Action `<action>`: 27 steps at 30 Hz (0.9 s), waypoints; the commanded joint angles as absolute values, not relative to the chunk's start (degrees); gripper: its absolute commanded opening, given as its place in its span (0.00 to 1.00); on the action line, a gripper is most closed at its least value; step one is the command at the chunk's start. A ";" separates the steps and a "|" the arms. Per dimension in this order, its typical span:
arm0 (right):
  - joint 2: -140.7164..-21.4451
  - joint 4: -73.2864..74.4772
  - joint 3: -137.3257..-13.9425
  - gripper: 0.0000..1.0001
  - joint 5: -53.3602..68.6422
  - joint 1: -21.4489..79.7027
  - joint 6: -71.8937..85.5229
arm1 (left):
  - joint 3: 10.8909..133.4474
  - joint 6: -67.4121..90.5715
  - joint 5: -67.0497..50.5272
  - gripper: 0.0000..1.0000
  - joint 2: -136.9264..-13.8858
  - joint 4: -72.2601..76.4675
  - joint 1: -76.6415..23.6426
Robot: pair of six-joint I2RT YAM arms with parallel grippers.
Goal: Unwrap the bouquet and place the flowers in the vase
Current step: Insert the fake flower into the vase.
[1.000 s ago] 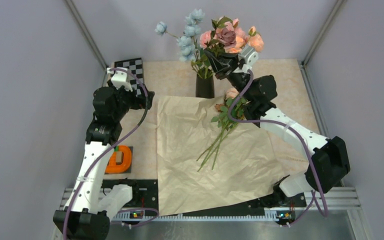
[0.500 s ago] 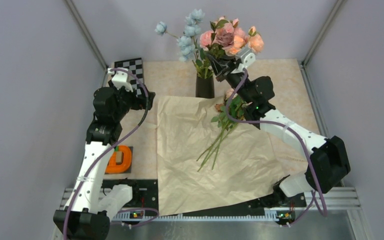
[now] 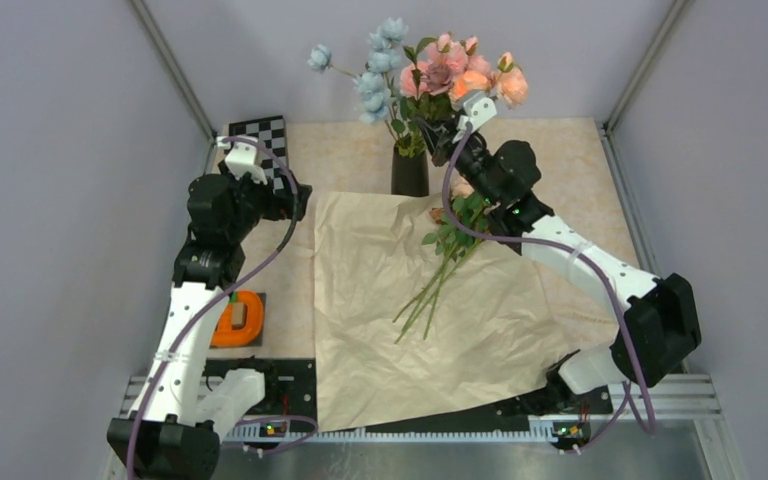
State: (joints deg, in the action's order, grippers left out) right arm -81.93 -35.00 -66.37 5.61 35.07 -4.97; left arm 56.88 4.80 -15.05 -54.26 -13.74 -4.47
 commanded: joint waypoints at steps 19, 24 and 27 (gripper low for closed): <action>-88.71 -25.58 -77.16 0.00 7.04 34.80 -8.18 | 56.10 5.98 -17.07 0.99 -53.70 -11.07 -4.13; -91.04 -22.84 -79.83 0.00 7.09 34.80 -9.17 | 56.00 6.03 -17.07 0.99 -53.61 -11.07 -4.13; -91.40 -21.19 -81.42 0.00 6.54 34.89 -9.87 | 56.03 6.01 -17.13 0.99 -53.53 -11.08 -4.12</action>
